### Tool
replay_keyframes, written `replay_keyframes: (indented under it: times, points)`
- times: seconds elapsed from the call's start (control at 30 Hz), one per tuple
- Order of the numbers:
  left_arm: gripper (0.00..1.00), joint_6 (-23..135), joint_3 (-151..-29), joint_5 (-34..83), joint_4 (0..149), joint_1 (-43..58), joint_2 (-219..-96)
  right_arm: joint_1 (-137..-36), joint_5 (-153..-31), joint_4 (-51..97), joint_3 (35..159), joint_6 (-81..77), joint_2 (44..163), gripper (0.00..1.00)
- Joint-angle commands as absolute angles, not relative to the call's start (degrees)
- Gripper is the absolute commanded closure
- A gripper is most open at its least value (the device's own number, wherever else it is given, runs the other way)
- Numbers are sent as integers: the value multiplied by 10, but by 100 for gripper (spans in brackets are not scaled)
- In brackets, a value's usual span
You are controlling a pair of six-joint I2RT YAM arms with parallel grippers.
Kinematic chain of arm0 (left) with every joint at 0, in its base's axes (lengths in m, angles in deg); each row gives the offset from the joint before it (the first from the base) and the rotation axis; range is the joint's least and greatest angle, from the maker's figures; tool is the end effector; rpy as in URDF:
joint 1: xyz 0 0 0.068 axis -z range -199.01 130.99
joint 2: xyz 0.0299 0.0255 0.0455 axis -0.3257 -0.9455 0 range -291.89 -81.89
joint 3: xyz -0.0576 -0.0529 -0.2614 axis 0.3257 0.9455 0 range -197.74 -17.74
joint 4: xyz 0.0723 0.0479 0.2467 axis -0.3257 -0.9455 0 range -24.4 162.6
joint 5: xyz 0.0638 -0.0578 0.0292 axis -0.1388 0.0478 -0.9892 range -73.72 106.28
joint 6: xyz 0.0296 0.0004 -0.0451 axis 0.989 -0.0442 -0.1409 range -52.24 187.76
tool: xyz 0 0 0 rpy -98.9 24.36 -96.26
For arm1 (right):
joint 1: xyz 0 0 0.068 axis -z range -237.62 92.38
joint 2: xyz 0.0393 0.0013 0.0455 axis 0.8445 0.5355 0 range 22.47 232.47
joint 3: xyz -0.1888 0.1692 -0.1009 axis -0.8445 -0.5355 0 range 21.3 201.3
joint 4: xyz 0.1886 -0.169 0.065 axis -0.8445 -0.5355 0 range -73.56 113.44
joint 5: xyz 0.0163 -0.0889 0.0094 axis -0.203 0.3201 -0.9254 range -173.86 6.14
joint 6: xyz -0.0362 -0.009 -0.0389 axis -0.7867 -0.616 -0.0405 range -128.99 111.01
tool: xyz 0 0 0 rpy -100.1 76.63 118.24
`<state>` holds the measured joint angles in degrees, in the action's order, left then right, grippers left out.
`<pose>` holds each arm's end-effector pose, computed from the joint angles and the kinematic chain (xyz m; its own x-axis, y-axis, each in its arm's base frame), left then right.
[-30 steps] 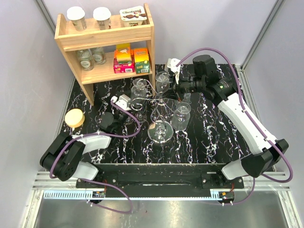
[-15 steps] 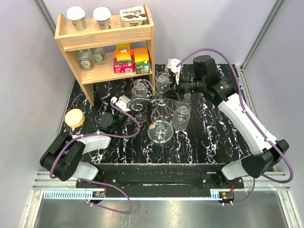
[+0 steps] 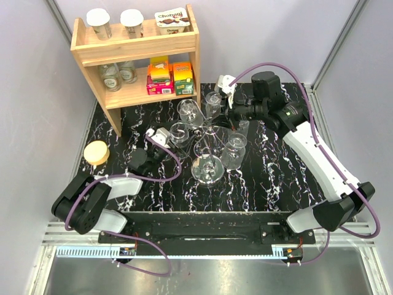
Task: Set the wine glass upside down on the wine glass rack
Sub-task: Turn the wine glass upside down at the wine rack, then pick up the wine glass at the center of the board.
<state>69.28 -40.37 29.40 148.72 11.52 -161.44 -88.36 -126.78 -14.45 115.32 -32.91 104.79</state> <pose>0.2188 -0.1383 0.2364 0.3013 -0.1476 -0.9420 0.6716 0.7342 0.0997 0.2473 0.1753 0.4395 0.0179 -0.3349 -0.9421 -0.9761 0.1982 -0.0890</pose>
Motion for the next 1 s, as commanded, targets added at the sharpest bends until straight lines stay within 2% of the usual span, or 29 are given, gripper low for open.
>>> replay_keyframes:
  times: [0.0,0.4,0.5,0.6,0.67,0.8,0.87,0.97]
  points:
    - [2,701,-396,314,1663,117,-1601,-875,-1235,-162,1151,-321,1023,100]
    - [1,756,-368,293,1547,113,-1479,-875,-1234,-166,1152,-325,1022,100]
    - [1,765,-341,300,1553,78,-1453,-875,-1232,-170,1159,-322,1023,100]
    - [1,778,-325,298,1549,45,-1435,-875,-1230,-171,1160,-321,1022,91]
    - [1,796,-315,311,1536,25,-1422,-875,-1227,-171,1160,-320,1021,81]
    - [1,833,-305,310,1520,-16,-1395,-875,-1224,-171,1157,-325,1019,72]
    - [1,833,-314,306,1465,-37,-1378,-875,-1223,-172,1157,-326,1020,69]
    - [1,814,-352,321,1316,-69,-1360,-875,-1217,-177,1162,-327,1021,54]
